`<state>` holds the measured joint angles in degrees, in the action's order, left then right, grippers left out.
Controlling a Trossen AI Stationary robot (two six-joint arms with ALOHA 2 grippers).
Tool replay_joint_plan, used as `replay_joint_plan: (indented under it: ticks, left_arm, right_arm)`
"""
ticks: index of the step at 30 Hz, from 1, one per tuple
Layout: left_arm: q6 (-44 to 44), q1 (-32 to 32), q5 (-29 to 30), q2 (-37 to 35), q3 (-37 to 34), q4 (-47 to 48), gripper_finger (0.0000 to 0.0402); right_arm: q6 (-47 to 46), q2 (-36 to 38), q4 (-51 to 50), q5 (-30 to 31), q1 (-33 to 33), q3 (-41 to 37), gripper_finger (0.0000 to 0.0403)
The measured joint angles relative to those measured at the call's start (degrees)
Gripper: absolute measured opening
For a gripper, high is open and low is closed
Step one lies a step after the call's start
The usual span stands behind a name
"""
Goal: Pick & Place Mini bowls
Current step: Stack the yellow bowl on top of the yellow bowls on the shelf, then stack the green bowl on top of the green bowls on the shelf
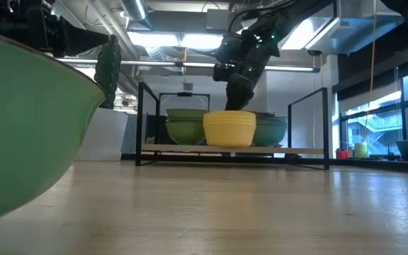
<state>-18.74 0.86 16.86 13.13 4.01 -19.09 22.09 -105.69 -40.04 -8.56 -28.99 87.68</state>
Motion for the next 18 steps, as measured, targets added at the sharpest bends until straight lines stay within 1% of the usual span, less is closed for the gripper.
replay_joint_plan:
  ticks: [5,8,10,12,13,16,17,18]
  left_arm:
    - [0.0,0.0,0.0,0.0,0.0,0.0,0.0002]
    - [0.0,0.0,0.0,0.0,0.0,0.0,0.0004]
    - [0.0,0.0,0.0,0.0,0.0,0.0,0.0007]
    - [0.0,0.0,0.0,0.0,0.0,0.0,0.0008]
    - [0.0,0.0,0.0,0.0,0.0,0.0,0.0008]
    - [0.0,0.0,0.1,0.0,0.0,0.1,0.0005]
    - [0.0,0.0,0.1,0.0,0.0,0.2,0.0004]
    - [0.0,0.0,0.2,0.0,0.0,0.3,0.0004]
  right_arm:
    - [0.2,0.2,0.5,0.0,0.0,0.0,0.0161]
    - [0.2,1.2,-0.9,2.1,0.0,0.8,0.0171]
    - [-0.2,1.8,-4.2,4.5,0.0,3.8,0.0174]
    - [-3.5,2.5,-8.6,5.4,0.0,7.8,0.0175]
    - [-5.2,3.2,-9.8,3.8,0.0,9.9,0.0176]
    - [-7.0,6.8,-11.0,-7.5,1.3,14.6,0.0174]
    - [-7.0,8.6,-10.5,-10.3,2.4,15.9,0.0171]
    - [-6.9,10.5,-10.0,-11.6,3.9,17.0,0.0166]
